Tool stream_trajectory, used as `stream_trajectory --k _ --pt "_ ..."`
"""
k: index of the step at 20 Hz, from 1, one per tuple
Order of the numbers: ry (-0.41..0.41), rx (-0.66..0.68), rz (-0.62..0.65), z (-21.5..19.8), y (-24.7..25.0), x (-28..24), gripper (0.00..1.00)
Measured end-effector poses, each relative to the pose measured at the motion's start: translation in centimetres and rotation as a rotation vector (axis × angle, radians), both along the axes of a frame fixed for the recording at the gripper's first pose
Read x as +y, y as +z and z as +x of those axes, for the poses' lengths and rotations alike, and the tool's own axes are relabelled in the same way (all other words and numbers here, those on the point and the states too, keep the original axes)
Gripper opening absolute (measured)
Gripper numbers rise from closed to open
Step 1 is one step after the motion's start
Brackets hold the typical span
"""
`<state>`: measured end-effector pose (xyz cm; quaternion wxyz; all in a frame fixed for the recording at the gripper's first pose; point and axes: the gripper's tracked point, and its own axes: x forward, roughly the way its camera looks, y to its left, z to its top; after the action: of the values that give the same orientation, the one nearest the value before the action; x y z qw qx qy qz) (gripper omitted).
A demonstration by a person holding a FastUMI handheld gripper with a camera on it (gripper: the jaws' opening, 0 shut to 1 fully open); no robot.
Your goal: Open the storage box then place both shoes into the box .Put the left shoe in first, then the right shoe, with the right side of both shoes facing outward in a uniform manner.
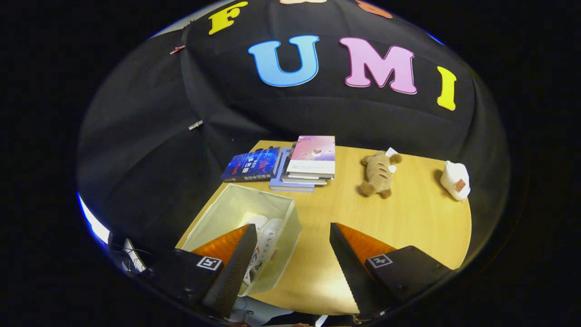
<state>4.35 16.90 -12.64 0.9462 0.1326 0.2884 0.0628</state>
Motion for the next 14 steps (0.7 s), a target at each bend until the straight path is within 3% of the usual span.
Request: stream_trajectory --k 7,14 --pt "-0.089 -0.189 -0.097 -2.4 3.4 -10.1 0.99" --pt "-0.219 -0.299 -0.194 -4.1 4.9 -16.7 0.99"
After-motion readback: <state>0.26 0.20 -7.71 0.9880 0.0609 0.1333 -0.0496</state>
